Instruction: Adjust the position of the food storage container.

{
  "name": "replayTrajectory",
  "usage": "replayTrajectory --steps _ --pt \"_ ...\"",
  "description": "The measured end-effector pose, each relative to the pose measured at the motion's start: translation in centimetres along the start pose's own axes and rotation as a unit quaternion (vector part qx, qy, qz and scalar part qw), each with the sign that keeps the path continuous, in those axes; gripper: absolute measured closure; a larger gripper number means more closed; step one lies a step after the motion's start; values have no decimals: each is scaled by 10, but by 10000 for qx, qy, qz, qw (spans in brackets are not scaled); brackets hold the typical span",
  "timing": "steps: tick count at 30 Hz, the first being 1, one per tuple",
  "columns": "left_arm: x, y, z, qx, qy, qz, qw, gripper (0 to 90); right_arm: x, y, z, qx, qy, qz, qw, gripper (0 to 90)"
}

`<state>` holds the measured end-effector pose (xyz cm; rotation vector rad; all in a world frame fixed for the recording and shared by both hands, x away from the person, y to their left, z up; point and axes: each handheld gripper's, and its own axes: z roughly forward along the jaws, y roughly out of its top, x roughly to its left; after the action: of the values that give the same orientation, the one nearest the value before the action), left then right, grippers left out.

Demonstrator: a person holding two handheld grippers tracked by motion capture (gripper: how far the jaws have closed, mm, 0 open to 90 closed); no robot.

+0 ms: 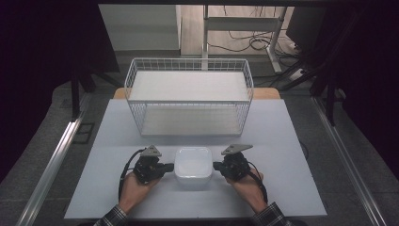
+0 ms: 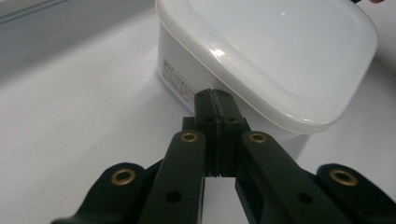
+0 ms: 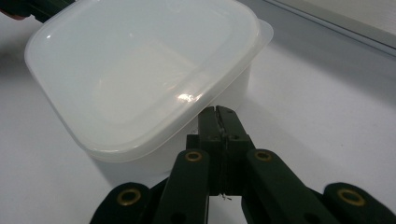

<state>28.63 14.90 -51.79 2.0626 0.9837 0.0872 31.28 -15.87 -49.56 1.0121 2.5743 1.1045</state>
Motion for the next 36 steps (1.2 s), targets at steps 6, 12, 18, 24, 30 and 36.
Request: replayTrajectory --steps 6,12,18,24,30,36 --pt "-13 -9 -4 35 -23 2 10000 900 11 -6 -9 19 -34 -12 10000 894" --pt "-14 -9 -15 -167 32 39 9998 900 12 -11 -11 58 -7 -46 10000 891" --pt "-14 -23 -32 -257 276 28 9993 732 9 -15 -27 -228 -7 -138 9996 815" --pt "-17 -34 -45 -423 352 62 9985 470 6 -23 -43 -403 -105 -283 9987 611" --pt "-15 -45 -48 -483 419 165 9978 210 4 -34 -54 -546 -151 -329 9979 323" --pt "-11 -48 -46 -364 312 76 9988 99 1 -44 -52 -519 -272 -350 9977 85"
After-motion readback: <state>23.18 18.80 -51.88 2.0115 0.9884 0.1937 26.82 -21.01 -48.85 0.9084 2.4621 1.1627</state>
